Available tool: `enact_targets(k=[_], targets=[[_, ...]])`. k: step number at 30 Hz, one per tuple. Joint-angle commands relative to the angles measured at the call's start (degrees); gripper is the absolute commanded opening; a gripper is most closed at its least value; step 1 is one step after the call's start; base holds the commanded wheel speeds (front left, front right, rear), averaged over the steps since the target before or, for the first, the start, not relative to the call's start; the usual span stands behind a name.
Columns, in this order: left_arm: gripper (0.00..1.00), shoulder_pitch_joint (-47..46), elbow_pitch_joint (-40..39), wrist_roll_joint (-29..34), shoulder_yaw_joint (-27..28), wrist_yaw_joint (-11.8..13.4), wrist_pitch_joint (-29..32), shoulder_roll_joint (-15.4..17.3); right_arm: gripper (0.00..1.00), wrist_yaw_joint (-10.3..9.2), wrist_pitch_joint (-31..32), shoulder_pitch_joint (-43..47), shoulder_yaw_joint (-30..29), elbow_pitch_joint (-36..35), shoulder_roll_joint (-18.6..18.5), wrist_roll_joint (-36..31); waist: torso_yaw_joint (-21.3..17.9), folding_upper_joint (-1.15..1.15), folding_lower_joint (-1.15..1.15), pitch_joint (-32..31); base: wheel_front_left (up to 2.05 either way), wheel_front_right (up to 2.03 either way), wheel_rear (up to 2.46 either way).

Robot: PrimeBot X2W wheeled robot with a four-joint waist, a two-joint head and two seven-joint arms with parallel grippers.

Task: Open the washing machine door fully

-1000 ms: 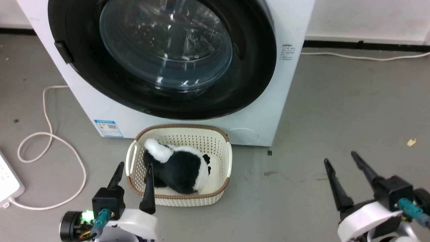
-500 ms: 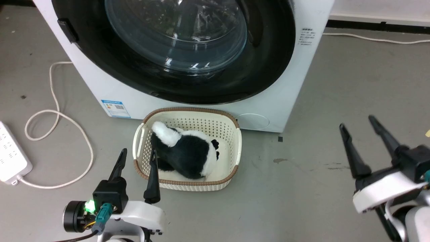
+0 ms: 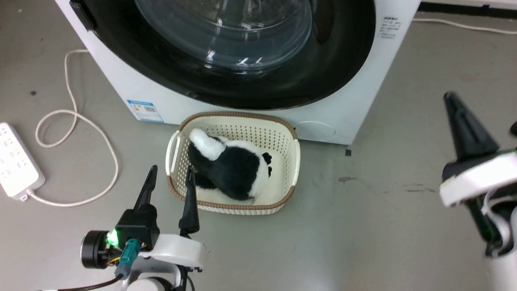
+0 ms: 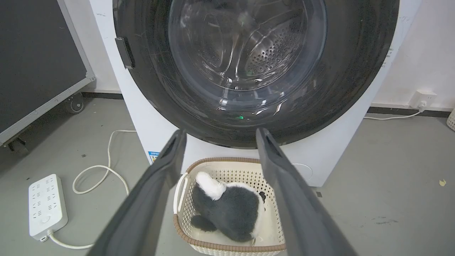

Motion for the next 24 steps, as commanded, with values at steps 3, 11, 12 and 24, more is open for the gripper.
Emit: enact_targets(k=[3, 11, 12, 24], targets=[[1.0, -1.5, -0.5, -0.6, -0.9, 0.7, -0.8, 0.0, 0.0, -0.05, 2.1, -4.3, -1.3, 1.6, 0.2, 4.1, 0.8, 0.0, 0.0, 1.4, 0.0, 0.0, 0.0], [1.0, -3.0, -1.2, -1.2, -2.4, 2.1, -2.0, 0.0, 0.0, -0.05, 13.1, -15.4, -5.7, 8.5, 2.4, 15.3, 2.8, 0.0, 0.0, 4.8, 0.0, 0.0, 0.0], [1.0, -3.1, -1.3, -1.2, -2.6, 2.2, -2.2, 0.0, 0.0, -0.05, 13.8, -16.6, -6.2, 9.1, 2.4, 16.1, 3.0, 0.0, 0.0, 5.1, 0.0, 0.0, 0.0], [1.0, -5.2, -1.9, -2.0, -4.6, 3.9, -3.6, 0.0, 0.0, -0.06, 23.0, -30.2, -11.7, 20.0, 2.6, 23.9, 5.7, 0.0, 0.0, 9.0, 0.0, 0.0, 0.0]])
